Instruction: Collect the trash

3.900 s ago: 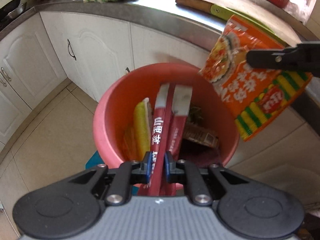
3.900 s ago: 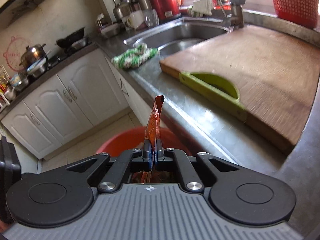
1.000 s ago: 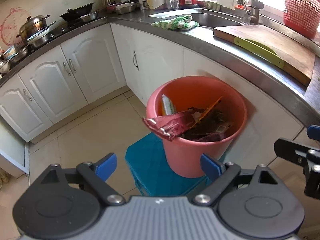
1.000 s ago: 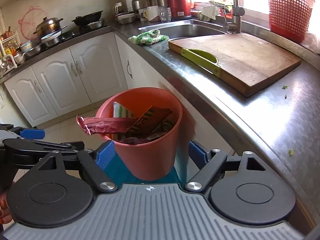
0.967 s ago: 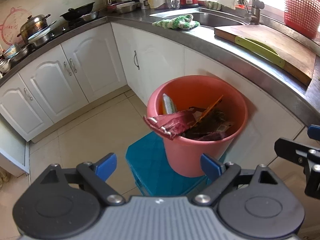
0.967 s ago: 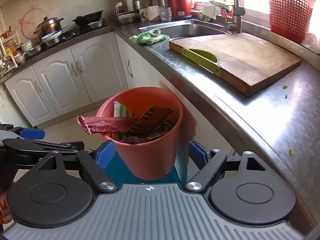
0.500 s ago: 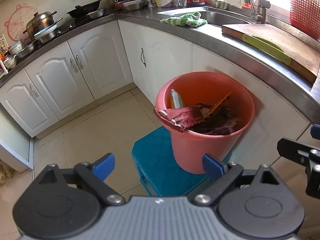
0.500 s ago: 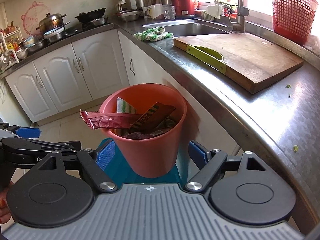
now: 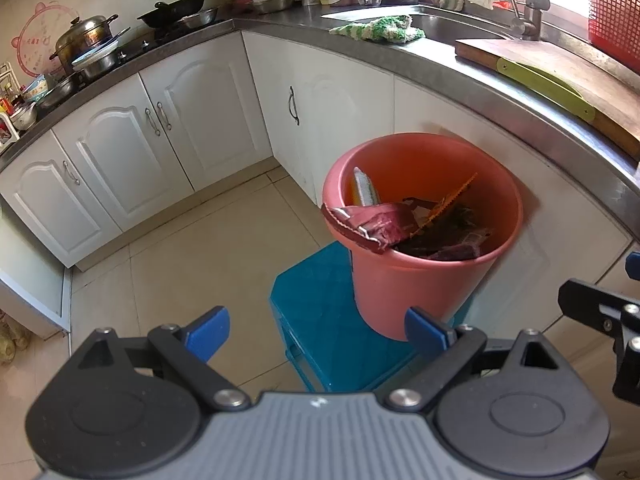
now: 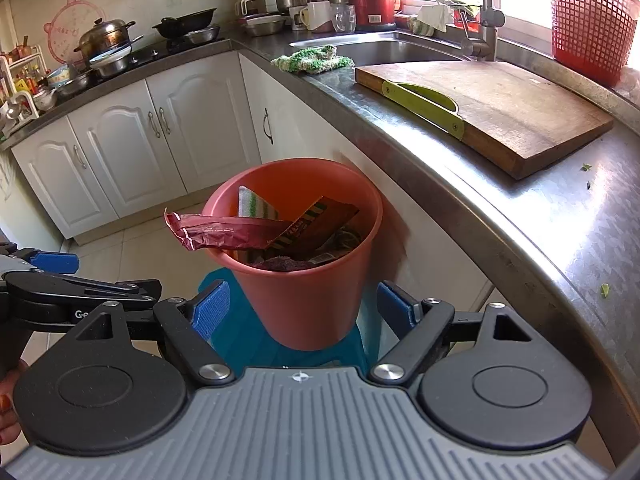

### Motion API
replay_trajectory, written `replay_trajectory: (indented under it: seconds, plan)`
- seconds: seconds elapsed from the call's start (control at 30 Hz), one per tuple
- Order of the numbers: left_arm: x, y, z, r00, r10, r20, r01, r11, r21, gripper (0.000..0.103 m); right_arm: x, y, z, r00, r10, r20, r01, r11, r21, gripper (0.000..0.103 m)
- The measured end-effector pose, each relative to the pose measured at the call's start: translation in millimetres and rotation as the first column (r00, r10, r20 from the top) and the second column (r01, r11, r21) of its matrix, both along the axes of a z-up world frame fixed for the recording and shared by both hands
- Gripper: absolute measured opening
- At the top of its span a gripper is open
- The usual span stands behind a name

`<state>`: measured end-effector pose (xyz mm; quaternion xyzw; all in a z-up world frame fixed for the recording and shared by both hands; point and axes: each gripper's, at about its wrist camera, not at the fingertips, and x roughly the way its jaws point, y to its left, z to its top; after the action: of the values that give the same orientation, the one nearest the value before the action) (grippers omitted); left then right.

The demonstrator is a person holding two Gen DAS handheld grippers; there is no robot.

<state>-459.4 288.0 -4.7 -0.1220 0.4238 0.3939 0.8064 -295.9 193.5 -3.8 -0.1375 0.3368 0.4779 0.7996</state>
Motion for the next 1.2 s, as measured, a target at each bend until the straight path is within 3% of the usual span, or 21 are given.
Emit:
replay_trajectory:
  seconds: [1.2]
  plan:
    - [7.4,5.4,-9.8,0.998,0.028,-0.05,-0.028,1.0,0.004,0.095,9.3,-1.1,-12.4,1.0,0.018,-0.023,-0.019,0.999,-0.039,0.101]
